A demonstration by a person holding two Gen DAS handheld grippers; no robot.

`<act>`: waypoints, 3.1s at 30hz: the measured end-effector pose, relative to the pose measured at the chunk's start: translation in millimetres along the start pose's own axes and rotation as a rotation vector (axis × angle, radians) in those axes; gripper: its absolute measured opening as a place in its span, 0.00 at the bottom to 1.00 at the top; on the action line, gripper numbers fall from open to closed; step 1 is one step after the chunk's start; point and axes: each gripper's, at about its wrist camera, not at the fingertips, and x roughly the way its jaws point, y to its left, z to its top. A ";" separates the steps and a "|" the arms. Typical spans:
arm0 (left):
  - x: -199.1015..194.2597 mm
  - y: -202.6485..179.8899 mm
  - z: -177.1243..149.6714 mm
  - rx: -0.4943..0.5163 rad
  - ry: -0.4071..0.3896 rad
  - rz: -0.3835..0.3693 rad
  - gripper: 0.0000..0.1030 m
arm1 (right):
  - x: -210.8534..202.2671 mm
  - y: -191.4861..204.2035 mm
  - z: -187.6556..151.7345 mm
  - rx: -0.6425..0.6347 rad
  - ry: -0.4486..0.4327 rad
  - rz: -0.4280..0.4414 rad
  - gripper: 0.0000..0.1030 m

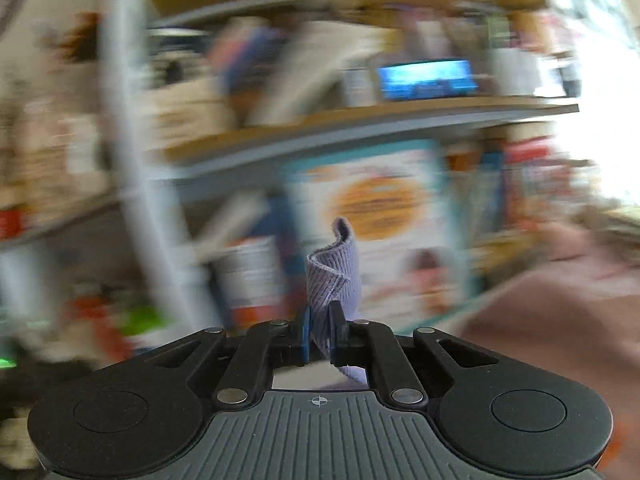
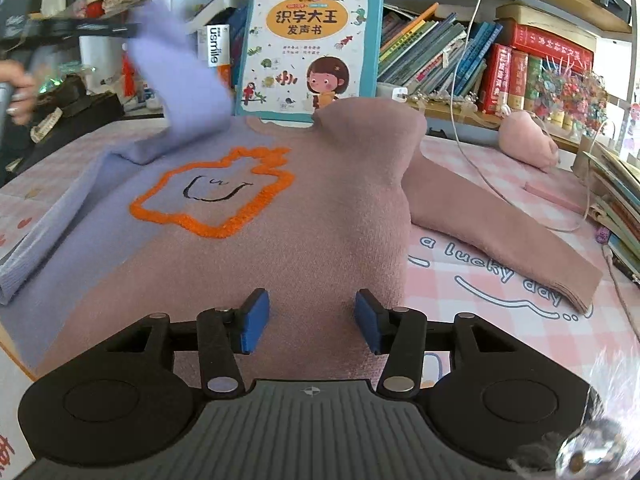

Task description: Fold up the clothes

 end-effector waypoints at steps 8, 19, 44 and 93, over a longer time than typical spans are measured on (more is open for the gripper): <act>-7.8 117.1 -37.0 -0.043 0.077 0.358 0.08 | 5.5 14.5 12.7 -0.014 0.069 -0.074 0.45; -28.0 145.9 -81.7 -0.188 0.199 0.316 0.03 | 10.5 26.4 18.3 -0.075 0.087 -0.128 0.53; 6.9 23.4 -131.0 -0.406 0.417 -0.302 0.04 | -19.2 -9.9 -6.9 0.143 0.046 -0.153 0.51; 0.7 55.8 -159.7 -0.506 0.344 -0.355 0.22 | 39.1 -190.1 91.7 0.105 -0.028 -0.851 0.49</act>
